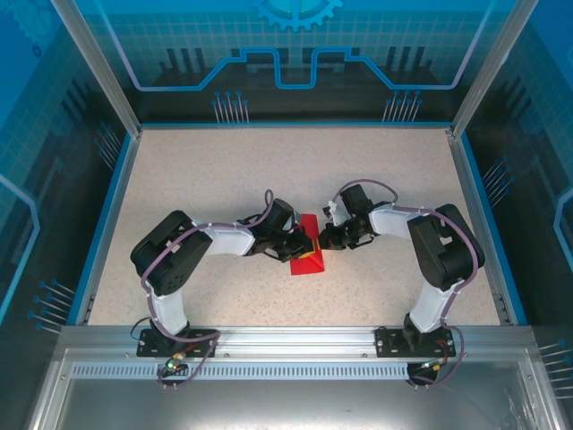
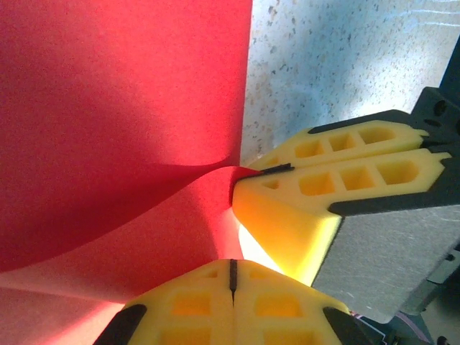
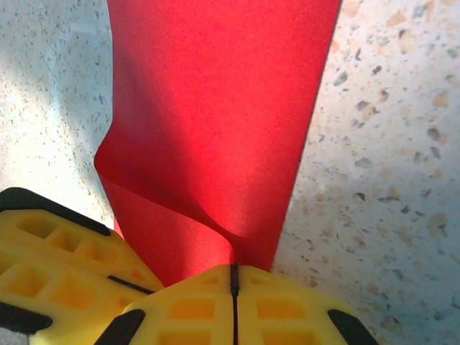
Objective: Fold a paper plane with a square sheet of paper (pick it up from the middle)
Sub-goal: Fold the triangle a second time at the center of the table.
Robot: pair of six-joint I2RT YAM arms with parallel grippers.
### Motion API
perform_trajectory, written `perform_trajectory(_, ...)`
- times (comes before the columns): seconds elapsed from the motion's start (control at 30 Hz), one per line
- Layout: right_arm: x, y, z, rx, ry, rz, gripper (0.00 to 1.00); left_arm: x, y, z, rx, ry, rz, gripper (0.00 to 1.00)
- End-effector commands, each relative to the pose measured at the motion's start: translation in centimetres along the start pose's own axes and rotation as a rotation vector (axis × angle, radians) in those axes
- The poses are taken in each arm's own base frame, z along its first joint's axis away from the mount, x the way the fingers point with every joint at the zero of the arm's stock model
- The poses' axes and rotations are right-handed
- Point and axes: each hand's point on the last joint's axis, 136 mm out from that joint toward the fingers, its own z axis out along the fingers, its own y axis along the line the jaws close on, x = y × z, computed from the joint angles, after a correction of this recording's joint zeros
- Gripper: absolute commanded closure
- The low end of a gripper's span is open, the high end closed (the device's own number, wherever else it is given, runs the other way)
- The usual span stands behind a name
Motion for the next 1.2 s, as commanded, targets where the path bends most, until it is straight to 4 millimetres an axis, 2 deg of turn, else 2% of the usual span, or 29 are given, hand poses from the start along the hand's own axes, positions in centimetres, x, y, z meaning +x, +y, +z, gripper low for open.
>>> perform_trajectory(0.0, -0.2, -0.9, 0.0, 0.019, 0.005, 0.01, 0.93, 0.2, 0.5, 0.6, -0.03, 0.014, 0.02, 0.97)
perform_trajectory(1.17, 0.0, -1.9, 0.4, 0.061, 0.021, 0.027, 0.93, 0.4, 2.0, 1.1, -0.062, 0.022, -0.003, 0.98)
